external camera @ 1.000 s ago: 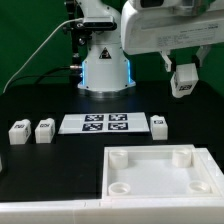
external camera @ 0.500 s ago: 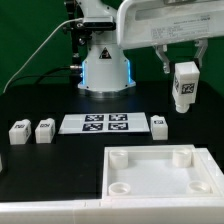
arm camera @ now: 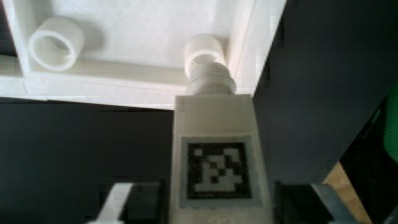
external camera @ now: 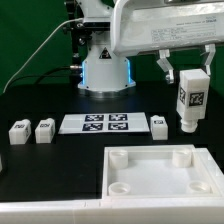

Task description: Assemble one leg

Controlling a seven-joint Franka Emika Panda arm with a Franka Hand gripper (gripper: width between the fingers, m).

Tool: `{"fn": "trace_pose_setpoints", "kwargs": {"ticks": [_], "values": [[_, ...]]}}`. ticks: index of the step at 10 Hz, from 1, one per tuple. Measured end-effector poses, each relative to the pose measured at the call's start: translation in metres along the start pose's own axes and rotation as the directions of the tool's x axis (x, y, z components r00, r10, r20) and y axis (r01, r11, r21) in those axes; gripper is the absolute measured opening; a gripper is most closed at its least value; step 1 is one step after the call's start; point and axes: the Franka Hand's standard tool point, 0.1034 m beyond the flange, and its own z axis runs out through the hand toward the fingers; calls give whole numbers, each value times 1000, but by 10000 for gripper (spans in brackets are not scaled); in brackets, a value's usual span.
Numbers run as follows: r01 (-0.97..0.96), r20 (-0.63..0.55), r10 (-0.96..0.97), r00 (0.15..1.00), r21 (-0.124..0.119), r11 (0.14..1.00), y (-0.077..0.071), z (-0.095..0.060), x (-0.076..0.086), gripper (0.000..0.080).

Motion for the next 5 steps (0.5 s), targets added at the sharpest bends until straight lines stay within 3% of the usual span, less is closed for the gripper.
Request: {"fn": "trace_pose_setpoints", "kwargs": {"ticks": [3,5], "values": [[-8,-10,8,1000,5,1000,-1,2,0,290],[-10,-58,12,998,25,1000,-6,27,-6,290]]}}
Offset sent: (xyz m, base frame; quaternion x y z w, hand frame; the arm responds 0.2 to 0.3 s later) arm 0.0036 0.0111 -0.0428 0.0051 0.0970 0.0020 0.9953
